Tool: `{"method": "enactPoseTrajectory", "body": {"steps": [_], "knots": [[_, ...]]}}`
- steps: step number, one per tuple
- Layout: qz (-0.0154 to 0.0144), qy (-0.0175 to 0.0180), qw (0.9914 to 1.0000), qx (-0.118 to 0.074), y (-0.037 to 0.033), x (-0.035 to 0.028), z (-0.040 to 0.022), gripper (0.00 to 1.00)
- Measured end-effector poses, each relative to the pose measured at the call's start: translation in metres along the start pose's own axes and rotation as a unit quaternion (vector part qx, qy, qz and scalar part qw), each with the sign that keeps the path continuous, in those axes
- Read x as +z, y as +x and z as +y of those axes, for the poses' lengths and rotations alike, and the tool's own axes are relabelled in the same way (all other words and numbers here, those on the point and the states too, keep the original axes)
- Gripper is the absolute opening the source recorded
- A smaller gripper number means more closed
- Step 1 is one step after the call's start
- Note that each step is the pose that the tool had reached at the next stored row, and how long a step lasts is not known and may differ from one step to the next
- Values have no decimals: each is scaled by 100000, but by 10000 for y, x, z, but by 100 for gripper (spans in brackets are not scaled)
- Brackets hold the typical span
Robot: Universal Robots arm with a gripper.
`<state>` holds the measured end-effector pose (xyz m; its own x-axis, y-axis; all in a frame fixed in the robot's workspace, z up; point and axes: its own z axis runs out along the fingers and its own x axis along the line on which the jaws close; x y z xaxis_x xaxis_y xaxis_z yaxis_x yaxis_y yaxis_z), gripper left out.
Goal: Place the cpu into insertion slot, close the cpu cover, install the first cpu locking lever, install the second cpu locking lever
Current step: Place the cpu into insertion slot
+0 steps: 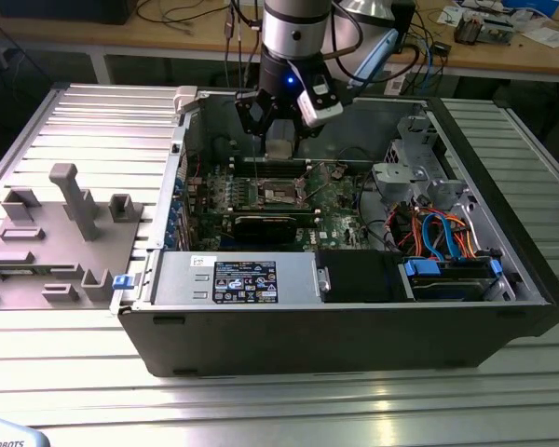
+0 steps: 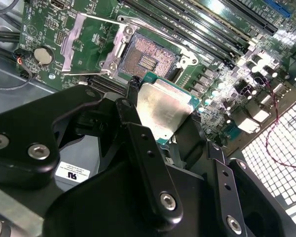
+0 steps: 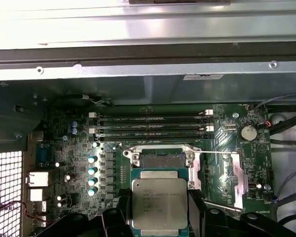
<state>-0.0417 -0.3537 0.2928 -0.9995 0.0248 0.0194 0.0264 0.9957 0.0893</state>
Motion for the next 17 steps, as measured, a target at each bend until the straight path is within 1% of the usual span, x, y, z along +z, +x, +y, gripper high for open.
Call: {"method": "enactPoseTrajectory", "body": {"steps": [8,14,17], "knots": [[-1,2,100000,0,-1,44,-4,55],[-3,-2,100000,20,-1,46,-4,55],[-60,-15,99998,579,-1,47,-4,55]]}}
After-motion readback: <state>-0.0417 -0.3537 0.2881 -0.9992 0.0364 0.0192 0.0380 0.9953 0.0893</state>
